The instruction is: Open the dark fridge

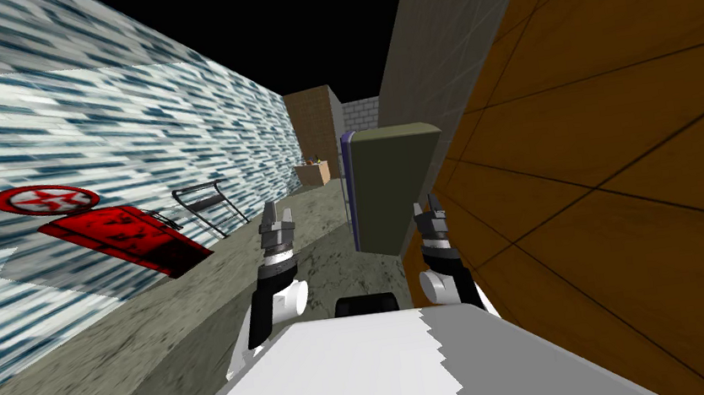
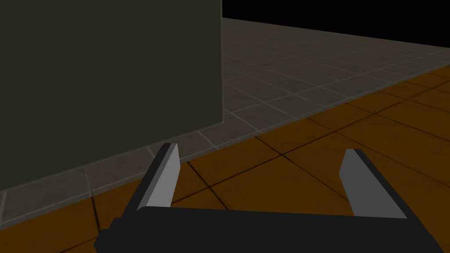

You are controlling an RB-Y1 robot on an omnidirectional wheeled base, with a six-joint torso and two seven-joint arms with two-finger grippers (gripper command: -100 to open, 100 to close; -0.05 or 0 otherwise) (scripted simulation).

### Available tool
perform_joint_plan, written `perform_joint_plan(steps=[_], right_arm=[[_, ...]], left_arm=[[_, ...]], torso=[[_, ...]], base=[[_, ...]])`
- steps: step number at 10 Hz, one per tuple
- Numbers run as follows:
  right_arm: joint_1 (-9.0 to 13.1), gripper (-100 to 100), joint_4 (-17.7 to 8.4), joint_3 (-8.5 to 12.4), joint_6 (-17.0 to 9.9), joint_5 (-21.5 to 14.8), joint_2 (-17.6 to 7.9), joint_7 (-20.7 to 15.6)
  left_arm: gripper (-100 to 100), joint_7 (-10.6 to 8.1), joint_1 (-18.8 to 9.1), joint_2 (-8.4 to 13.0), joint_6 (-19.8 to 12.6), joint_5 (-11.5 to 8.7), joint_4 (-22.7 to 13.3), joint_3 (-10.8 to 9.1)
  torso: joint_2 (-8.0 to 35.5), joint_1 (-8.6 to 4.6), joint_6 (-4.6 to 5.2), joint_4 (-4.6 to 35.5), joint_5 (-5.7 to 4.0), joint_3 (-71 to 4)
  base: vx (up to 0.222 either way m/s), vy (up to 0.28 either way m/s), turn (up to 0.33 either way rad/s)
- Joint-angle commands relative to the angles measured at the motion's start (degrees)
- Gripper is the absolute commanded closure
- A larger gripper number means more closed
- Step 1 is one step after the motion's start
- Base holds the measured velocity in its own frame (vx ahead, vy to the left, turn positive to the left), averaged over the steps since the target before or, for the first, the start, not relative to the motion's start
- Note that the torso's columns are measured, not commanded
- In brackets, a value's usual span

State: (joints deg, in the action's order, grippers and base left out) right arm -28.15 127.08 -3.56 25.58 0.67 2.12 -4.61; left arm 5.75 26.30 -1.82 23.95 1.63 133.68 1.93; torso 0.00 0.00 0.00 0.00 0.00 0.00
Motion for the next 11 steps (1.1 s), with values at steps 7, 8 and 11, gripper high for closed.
perform_joint_plan(steps=[7, 8, 11], right_arm=[[0.0, 0, 0.0, 0.0, 0.0, 0.0, 0.0, 0.0], [0.0, 0, 0.0, 0.0, 0.0, 0.0, 0.0, 0.0], [-0.2, -100, -0.5, 0.3, -1.1, -2.3, -4.3, -0.5]], left_arm=[[0, 0.00, 0.0, 0.0, 0.0, 0.0, 0.0, 0.00], [0, 0.00, 0.0, 0.0, 0.0, 0.0, 0.0, 0.00], [0, 0.00, 0.0, 0.0, 0.0, 0.0, 0.0, 0.00]], torso=[[26.9, 0.00, 0.00, 26.9, 0.00, -53.8], [31.2, 0.00, 0.00, 31.1, 0.00, -62.3], [41.5, 0.03, 0.00, 41.5, 0.01, -83.2]], base=[[0.000, 0.000, 0.000], [0.000, 0.000, 0.000], [0.029, 0.016, -0.002]])
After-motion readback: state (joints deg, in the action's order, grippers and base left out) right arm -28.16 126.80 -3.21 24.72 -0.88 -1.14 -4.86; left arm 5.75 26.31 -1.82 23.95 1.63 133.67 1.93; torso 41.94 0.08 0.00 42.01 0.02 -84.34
